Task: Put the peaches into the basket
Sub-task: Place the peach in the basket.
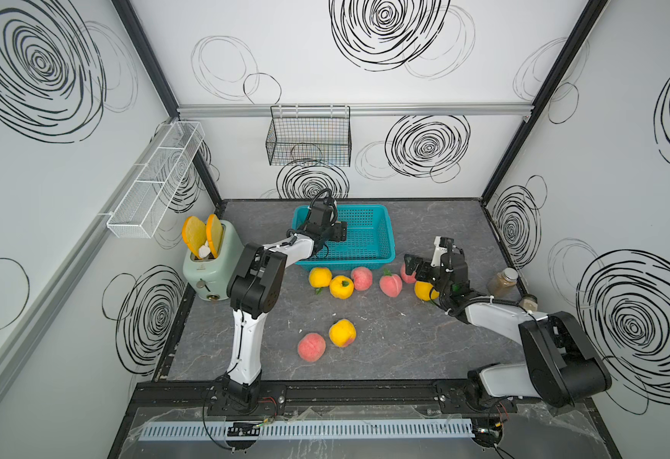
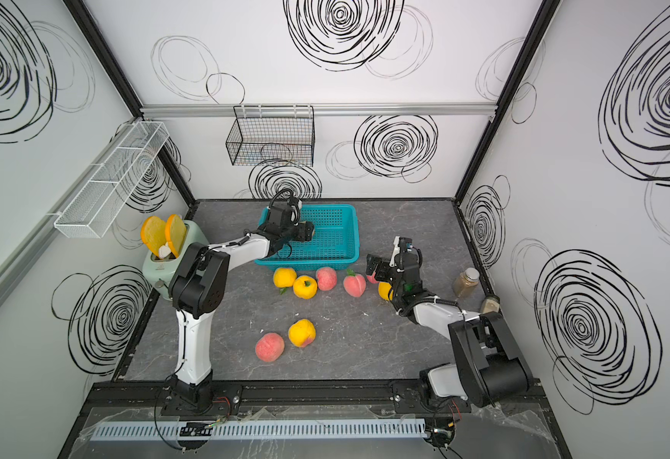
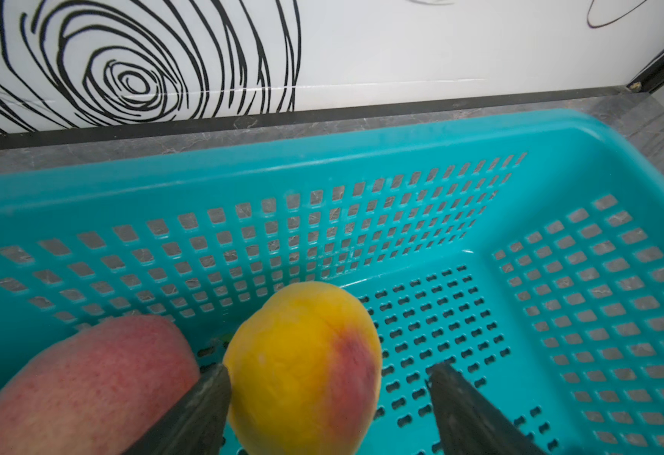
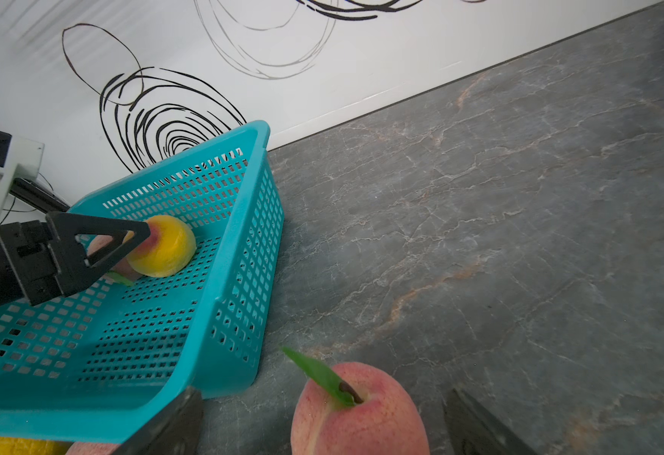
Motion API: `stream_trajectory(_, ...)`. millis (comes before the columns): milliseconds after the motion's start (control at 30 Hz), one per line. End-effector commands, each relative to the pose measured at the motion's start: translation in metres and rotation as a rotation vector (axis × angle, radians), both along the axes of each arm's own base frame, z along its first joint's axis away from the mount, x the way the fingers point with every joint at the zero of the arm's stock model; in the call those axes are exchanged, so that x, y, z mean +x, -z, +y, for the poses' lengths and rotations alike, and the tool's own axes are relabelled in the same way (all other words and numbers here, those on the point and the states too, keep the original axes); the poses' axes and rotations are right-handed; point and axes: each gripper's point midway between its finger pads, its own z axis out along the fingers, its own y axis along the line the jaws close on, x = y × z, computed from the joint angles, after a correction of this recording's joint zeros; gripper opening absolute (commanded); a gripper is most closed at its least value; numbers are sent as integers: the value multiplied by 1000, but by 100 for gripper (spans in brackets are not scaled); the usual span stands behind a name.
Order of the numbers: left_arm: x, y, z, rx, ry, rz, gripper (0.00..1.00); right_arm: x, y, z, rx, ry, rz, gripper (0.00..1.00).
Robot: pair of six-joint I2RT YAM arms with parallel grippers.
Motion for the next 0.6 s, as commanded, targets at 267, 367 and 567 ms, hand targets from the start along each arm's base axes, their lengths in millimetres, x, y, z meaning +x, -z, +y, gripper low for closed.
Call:
stream_trajectory(267,-3,-59,-7,-54,7,-117,83,-2,-6,0,18,3,-20,99)
stream_trajectory(367,-8,-65,-6,-74,5,-127,83,-2,-5,0,18,3,-18,99)
stream_trajectory(567,-22,-80,-2,-131,-13,-144,83,-2,-5,0,17,3,-17,99)
